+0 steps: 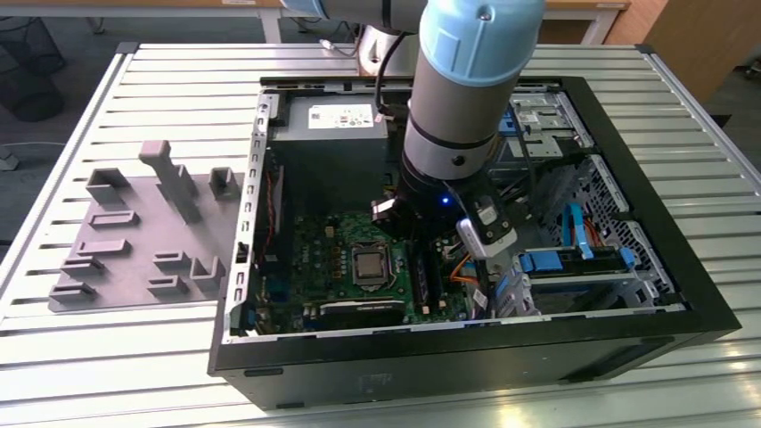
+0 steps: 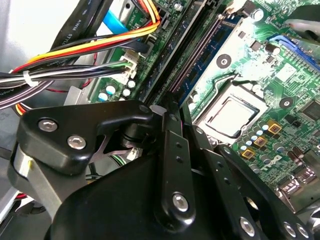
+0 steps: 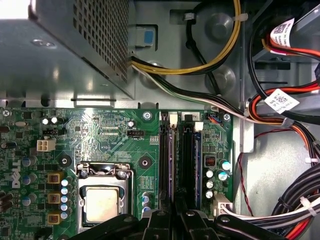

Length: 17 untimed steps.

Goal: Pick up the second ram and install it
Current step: 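Insert the second ram into the second slot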

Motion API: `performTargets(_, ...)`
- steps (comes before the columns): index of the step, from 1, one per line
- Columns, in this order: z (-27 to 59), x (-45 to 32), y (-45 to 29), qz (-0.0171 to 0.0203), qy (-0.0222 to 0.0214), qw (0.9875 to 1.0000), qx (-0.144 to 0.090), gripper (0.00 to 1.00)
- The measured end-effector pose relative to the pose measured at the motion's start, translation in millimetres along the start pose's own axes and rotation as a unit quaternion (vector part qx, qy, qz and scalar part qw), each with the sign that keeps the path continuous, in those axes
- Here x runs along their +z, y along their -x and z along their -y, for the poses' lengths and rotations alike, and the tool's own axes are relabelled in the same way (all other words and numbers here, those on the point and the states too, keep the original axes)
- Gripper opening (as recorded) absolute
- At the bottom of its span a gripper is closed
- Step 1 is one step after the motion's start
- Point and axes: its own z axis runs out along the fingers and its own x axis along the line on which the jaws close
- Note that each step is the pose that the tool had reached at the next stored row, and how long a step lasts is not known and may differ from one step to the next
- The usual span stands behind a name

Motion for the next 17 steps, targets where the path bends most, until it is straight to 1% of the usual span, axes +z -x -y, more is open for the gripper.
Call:
performTargets(2,0.1,0.0,0.0,-0.0002,-0.0016,1.0000,0.000,0.14)
performTargets(4,0.1,0.0,0.0,-0.0002,-0.0023,1.0000,0.000,0.14)
performTargets(17,0.0,0.2,1.4,-0.0002,-0.0017,1.0000,0.000,0.14)
